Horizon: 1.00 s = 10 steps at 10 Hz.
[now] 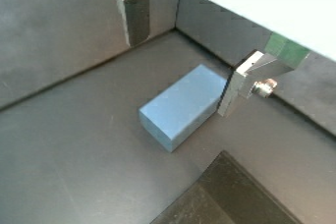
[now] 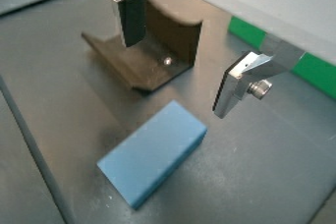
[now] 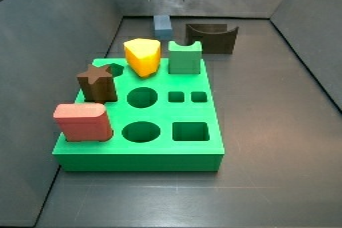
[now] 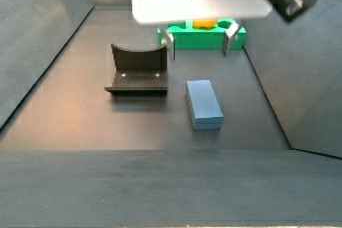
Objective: Pick up the rectangle object. Move up. Place the rectangle object on the fixture. Regrasp the rectangle object. Move to above the board. Insert the rectangle object.
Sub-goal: Pick up the rectangle object.
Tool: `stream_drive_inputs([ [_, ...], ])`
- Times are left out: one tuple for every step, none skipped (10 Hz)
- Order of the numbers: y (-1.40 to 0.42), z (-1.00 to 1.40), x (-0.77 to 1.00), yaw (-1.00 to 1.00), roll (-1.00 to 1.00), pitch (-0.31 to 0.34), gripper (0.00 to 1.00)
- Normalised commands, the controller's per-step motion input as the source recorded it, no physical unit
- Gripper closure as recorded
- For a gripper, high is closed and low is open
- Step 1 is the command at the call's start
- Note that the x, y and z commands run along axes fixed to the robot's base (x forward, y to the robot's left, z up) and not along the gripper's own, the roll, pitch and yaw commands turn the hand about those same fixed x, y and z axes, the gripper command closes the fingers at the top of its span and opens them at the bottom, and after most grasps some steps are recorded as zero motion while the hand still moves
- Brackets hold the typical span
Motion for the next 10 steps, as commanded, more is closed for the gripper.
stream_drive_inputs([
  [0.09,-0.63,0.00,0.21,-0.13,-0.079,0.00],
  [0.06,-0.69,0.00,0.20,-0.16,-0.134,0.00],
  [0.02,-0.57,-0.05,0.07,-0.22,-0.186,0.00],
  [0.05,-0.61,-0.07,0.04,-0.20,-0.186,0.00],
  [0.07,-0.75,0.00,0.07,-0.15,-0.133,0.00],
  [0.07,-0.75,0.00,0.00,-0.16,-0.129,0.00],
  [0.07,-0.75,0.00,0.00,-0.16,-0.134,0.00],
  [0.13,-0.76,0.06,0.00,-0.19,-0.100,0.00],
  [0.16,-0.92,0.00,0.00,-0.12,-0.060,0.00],
  [0.18,-1.00,0.00,0.00,-0.06,-0.010,0.00],
])
